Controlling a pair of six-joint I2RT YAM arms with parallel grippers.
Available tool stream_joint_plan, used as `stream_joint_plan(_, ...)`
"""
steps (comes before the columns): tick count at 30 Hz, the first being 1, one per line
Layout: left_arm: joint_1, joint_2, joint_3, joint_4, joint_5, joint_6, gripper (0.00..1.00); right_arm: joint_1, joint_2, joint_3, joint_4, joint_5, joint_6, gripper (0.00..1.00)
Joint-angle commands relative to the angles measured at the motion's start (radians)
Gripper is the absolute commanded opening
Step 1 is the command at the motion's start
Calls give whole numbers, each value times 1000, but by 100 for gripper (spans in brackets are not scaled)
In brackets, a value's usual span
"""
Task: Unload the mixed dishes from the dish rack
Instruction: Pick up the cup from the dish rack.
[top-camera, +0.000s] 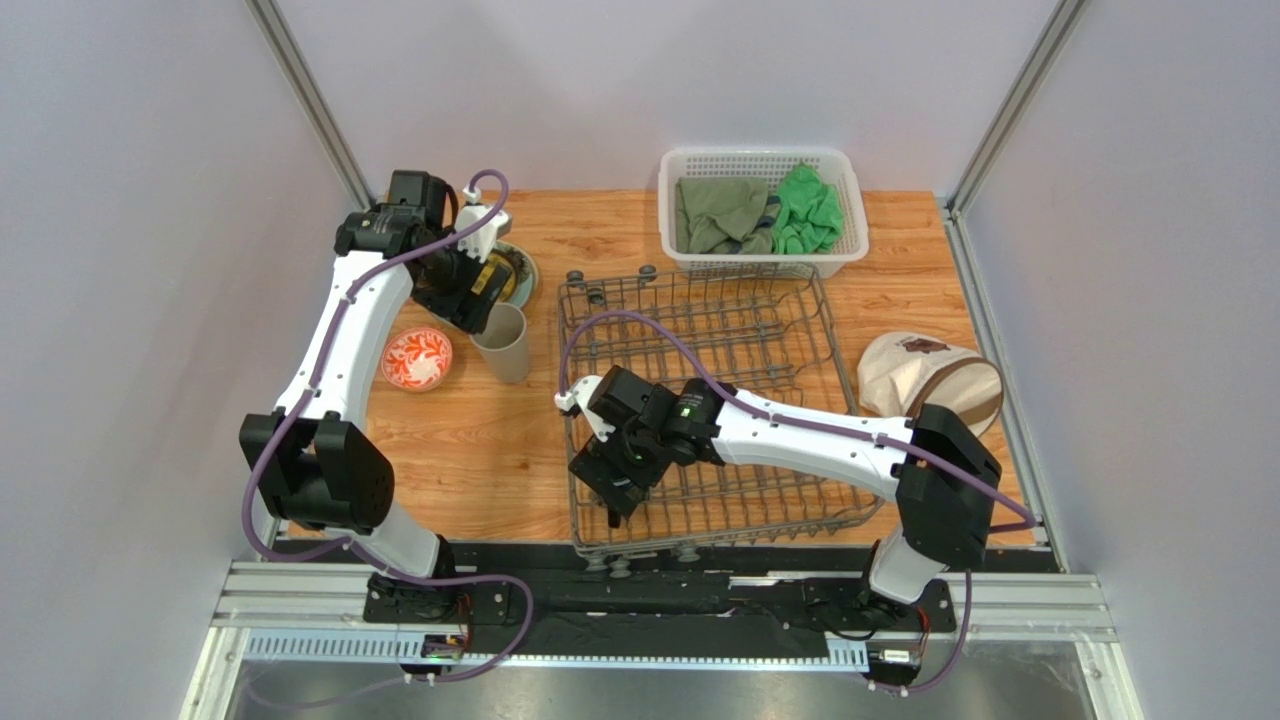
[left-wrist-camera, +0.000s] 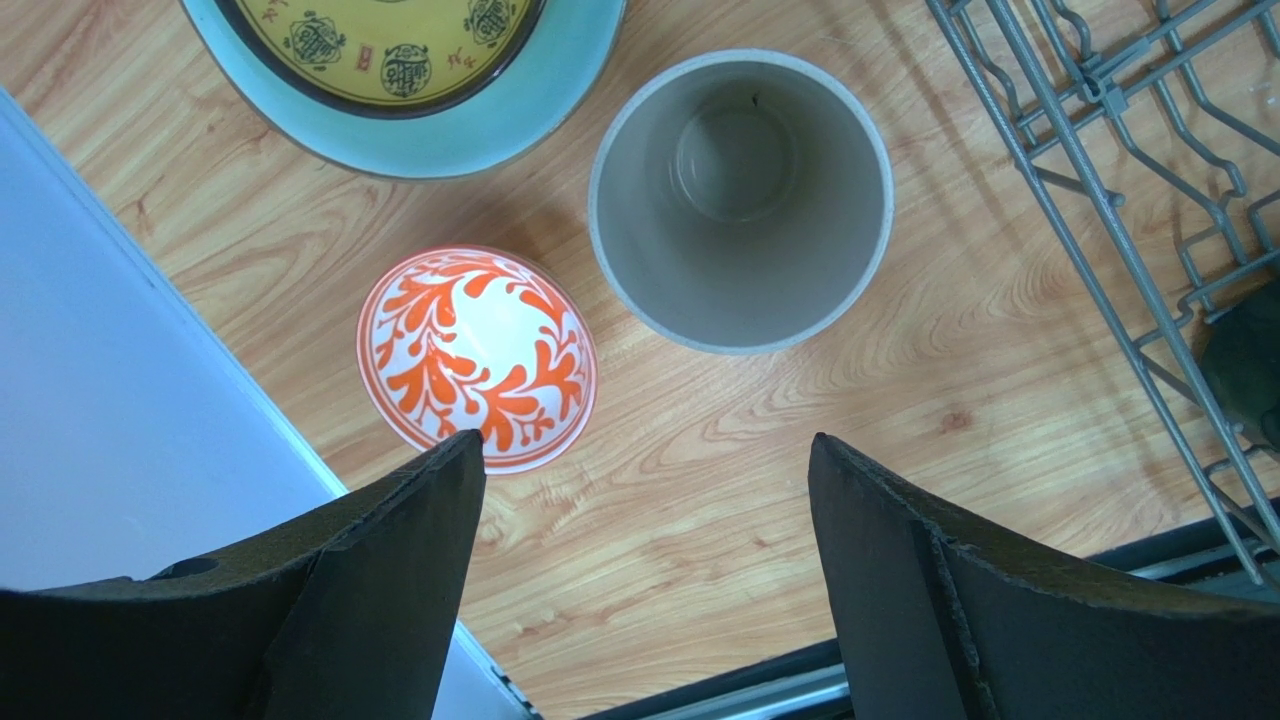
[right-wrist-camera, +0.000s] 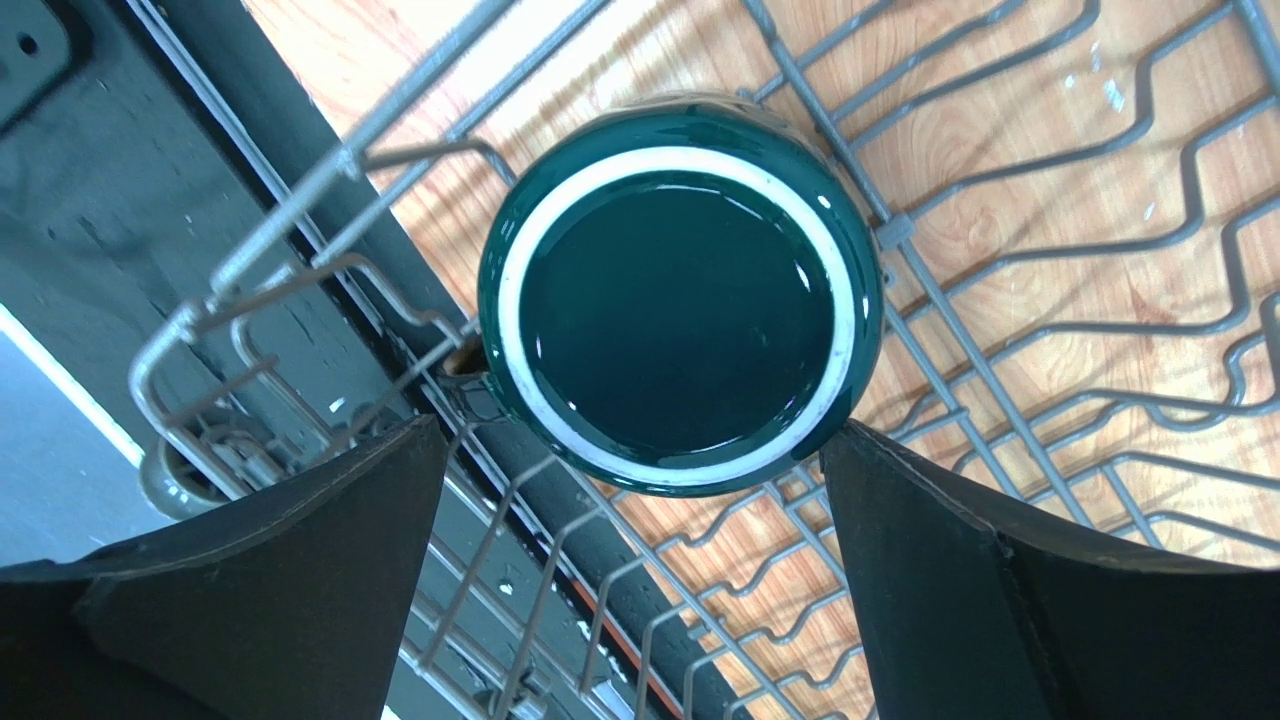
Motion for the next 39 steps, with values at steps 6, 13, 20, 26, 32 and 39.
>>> stream_joint_plan(6,6,-24,-6,26,15,-18,87,-14,41,85,10,-20,45,99)
stream_joint_plan(13,6,-35,-17,29,12,-21,87,-24,66,84,-1,-2,60,99)
stream_joint_plan(20,6,-35,-27,35,16,-26,87,-35,107,90,-6,-17,80,99)
stream_joint_plan(26,6,-35,-26,38,8,-23,87,-55,111,93,-7,-37,89,99)
stream_joint_plan(32,6,-21,-17,37,21,-29,87,-75,130,94,-12,-22,76,99)
stream_joint_plan(39,6,-26,-18,38,19,-21,87,-106,111,96,-20,37,40,96)
